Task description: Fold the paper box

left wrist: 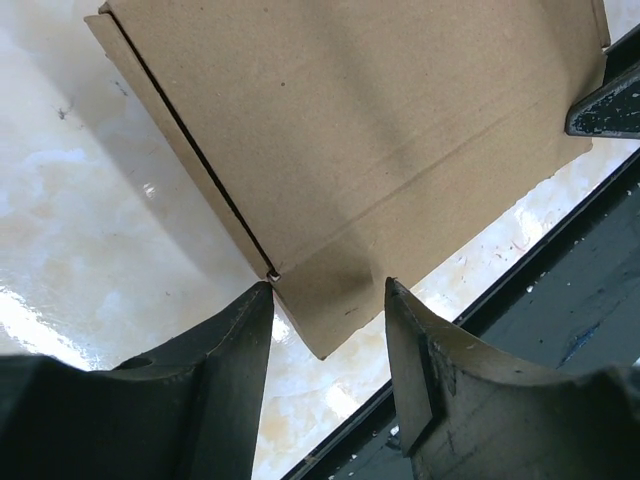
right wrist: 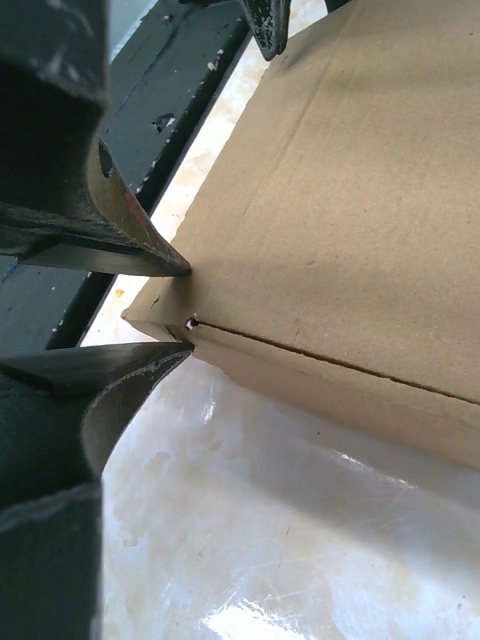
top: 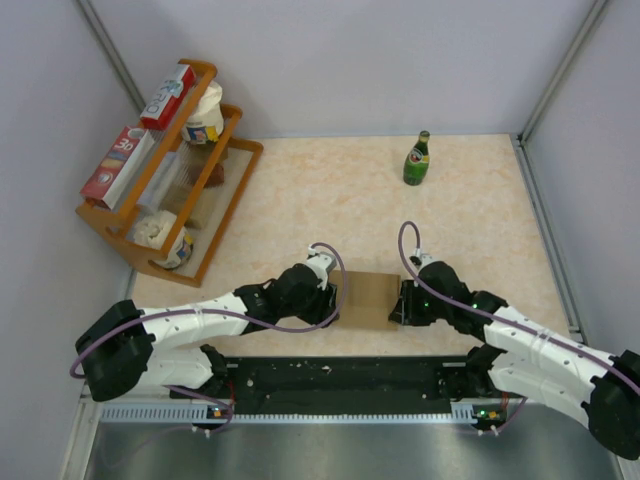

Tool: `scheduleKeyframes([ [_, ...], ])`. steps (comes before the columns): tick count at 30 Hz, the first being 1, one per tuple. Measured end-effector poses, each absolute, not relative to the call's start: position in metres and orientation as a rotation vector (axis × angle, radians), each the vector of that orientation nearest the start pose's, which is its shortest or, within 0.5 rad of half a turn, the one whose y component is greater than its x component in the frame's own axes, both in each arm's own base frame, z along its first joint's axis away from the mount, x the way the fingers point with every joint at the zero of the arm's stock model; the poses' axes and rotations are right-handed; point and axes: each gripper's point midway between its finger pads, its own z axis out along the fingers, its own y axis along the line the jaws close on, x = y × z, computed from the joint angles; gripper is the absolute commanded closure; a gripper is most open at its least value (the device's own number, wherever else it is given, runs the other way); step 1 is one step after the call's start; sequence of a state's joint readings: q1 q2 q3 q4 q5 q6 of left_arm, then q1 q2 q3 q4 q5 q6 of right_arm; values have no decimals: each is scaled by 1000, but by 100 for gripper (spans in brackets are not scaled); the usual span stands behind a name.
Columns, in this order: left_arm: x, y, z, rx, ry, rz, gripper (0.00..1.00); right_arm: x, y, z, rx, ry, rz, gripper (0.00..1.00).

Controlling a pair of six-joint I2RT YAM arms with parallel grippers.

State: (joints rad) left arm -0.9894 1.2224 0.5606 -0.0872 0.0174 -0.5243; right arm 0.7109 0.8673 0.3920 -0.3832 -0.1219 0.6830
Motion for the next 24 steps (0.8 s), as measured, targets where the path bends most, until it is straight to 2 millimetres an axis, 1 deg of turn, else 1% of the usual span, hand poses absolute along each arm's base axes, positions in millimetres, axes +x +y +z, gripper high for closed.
scheduleKeyframes([
  [12,161,-273,52,571,2396,-676,49,149,189,47,-94,2564,728,70],
  [18,163,-271,43,587,2410,-636,51,150,188,44,-100,2571,709,70],
  [24,165,-270,39,593,2410,-614,52,151,186,40,-104,2578,686,70],
])
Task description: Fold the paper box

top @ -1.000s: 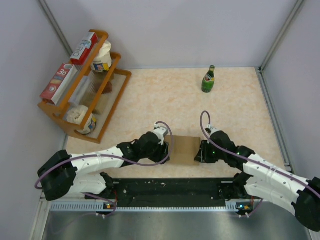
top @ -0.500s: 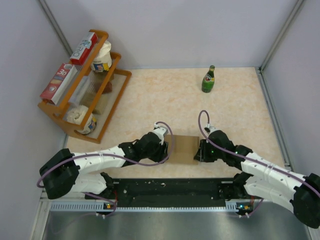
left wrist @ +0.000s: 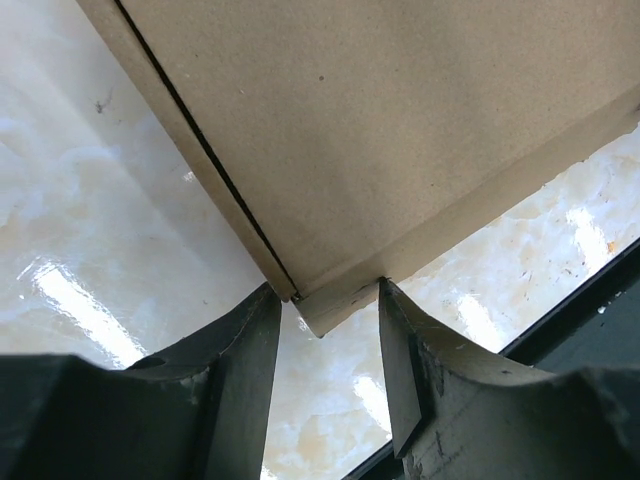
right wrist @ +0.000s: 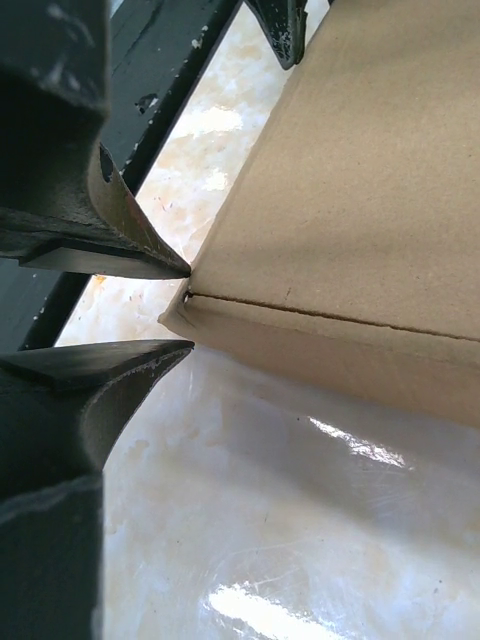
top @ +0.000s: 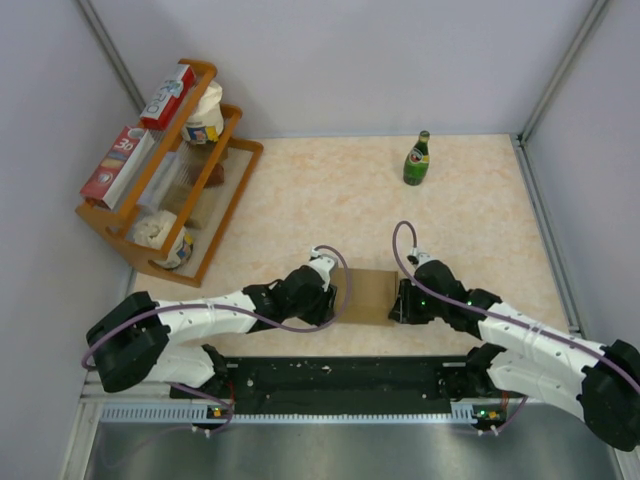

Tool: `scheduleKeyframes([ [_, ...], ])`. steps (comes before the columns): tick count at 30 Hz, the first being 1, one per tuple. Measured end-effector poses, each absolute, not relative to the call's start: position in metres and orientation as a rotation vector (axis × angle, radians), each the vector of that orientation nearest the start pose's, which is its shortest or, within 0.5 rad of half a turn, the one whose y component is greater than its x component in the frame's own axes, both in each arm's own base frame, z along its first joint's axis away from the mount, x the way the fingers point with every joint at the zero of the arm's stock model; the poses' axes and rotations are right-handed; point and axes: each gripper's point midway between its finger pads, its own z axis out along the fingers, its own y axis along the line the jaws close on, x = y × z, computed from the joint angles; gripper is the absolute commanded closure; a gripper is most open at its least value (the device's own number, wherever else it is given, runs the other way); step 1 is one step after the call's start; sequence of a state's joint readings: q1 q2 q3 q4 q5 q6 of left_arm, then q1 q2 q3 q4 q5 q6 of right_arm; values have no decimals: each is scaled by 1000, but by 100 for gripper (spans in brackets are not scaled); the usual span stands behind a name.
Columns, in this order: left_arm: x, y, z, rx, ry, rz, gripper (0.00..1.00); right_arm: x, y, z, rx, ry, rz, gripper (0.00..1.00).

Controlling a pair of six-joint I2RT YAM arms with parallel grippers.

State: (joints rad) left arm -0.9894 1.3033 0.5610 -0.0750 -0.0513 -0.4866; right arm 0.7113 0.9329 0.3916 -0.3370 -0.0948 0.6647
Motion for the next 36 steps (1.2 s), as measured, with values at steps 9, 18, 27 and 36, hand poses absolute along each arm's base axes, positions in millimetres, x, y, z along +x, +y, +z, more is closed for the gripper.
scheduleKeyframes([
  [9,169,-267,39,591,2398,-581,52,151,182,38,-111,2581,658,62],
  [18,174,-262,43,577,2376,-550,52,164,182,81,-144,2479,648,51],
  [27,175,-262,44,571,2371,-544,53,198,203,132,-260,2327,658,89],
  [36,175,-262,42,573,2375,-540,51,217,229,99,-365,2401,644,90],
])
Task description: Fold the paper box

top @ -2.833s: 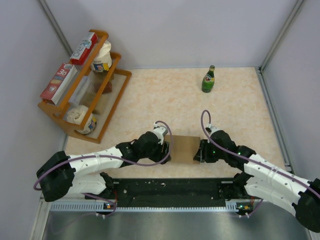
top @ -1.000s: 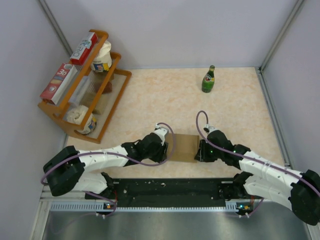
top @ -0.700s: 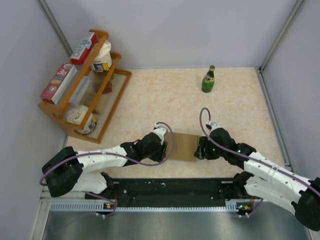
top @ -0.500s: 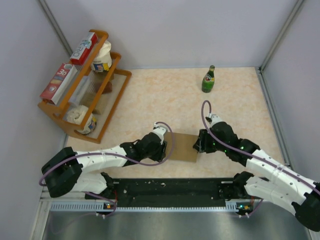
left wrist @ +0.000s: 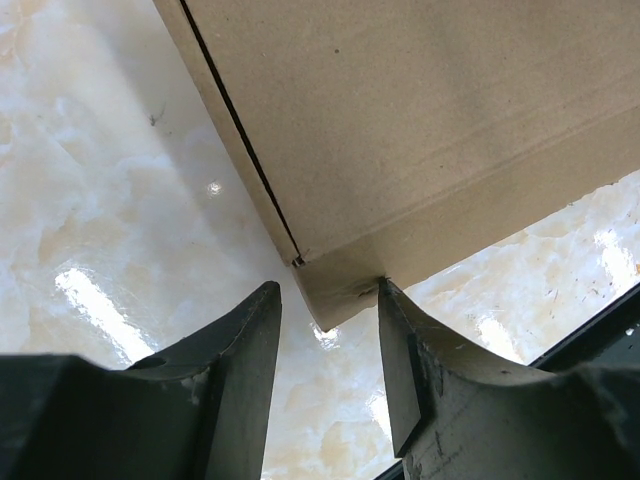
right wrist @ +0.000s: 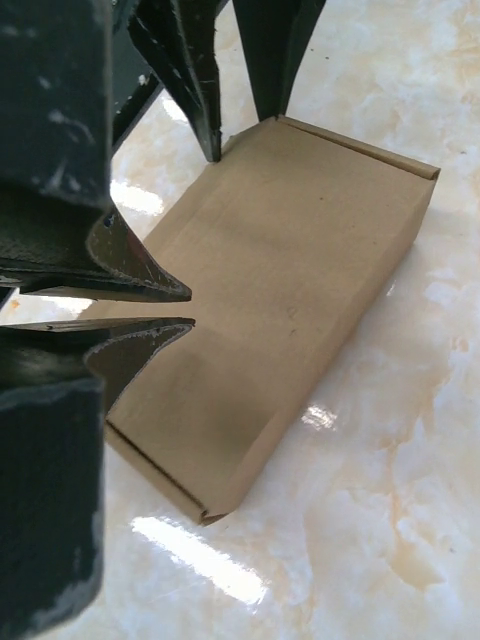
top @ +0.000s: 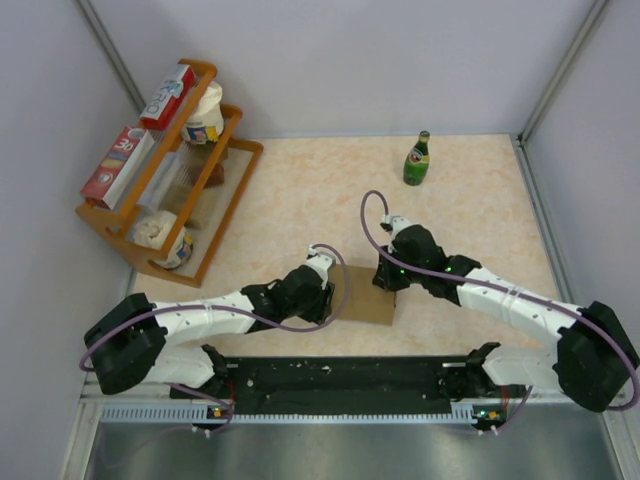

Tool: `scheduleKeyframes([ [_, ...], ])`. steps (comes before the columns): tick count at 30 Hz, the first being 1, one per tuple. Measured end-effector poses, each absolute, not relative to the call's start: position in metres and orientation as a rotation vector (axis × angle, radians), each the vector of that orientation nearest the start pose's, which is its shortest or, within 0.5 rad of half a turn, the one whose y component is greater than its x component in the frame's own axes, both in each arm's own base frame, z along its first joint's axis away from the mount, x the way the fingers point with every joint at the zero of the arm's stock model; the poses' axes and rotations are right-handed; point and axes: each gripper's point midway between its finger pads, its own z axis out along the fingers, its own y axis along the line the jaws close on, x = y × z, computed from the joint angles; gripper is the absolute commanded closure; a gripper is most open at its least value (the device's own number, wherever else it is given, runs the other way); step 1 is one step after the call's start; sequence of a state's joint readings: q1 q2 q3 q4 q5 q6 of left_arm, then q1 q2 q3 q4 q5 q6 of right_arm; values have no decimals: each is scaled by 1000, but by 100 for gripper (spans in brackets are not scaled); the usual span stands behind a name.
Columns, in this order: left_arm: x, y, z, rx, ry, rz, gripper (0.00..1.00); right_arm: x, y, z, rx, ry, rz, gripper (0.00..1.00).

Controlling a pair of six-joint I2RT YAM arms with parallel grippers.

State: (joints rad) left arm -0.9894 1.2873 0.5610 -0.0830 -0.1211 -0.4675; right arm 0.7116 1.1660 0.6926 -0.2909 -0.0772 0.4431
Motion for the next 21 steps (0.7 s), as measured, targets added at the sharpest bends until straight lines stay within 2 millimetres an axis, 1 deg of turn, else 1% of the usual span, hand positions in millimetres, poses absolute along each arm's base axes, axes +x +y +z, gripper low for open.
scheduleKeyframes([
  [3,175,-262,42,573,2375,-541,50,221,236,90,-385,2424,654,90],
  [7,176,-262,42,571,2374,-537,48,226,243,86,-392,2420,671,90],
  [11,176,-261,42,568,2373,-532,48,229,246,84,-391,2415,673,89],
  [18,179,-259,42,557,2367,-512,48,231,248,72,-393,2440,661,90],
  [21,180,-259,42,554,2365,-507,48,232,250,73,-394,2434,667,90],
])
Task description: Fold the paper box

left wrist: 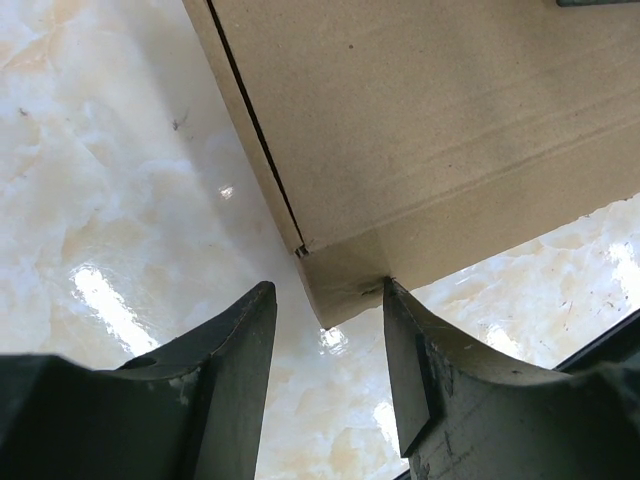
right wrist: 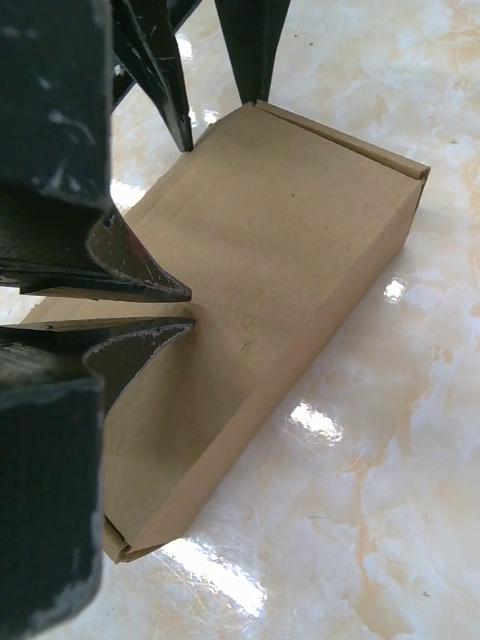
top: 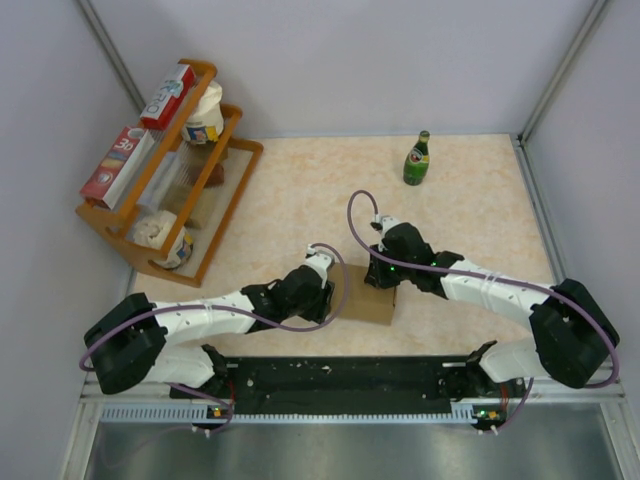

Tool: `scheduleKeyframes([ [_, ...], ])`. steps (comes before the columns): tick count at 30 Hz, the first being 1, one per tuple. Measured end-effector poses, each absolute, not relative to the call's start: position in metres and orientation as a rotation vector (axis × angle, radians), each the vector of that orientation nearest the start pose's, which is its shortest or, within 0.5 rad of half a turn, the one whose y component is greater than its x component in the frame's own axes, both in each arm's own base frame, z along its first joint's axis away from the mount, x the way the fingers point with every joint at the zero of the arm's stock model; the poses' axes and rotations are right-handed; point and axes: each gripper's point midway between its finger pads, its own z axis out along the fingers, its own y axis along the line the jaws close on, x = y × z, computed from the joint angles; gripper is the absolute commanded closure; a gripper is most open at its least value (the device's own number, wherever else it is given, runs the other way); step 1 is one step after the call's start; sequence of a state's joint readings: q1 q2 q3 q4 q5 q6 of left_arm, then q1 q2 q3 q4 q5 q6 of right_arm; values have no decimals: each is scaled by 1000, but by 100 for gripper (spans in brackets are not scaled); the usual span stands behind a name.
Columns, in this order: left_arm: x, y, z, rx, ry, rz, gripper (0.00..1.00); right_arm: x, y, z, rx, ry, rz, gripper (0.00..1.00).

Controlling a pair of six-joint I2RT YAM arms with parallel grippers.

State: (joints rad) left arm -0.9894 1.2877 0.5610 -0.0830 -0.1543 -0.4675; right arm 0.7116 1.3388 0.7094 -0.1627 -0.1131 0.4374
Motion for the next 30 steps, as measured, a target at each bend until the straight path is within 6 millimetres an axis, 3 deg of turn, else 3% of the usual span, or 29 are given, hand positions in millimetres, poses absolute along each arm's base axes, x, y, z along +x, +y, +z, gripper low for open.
scheduleKeyframes([
  [30,217,-249,22,384,2350,-274,49,226,255,73,-412,2447,718,89],
])
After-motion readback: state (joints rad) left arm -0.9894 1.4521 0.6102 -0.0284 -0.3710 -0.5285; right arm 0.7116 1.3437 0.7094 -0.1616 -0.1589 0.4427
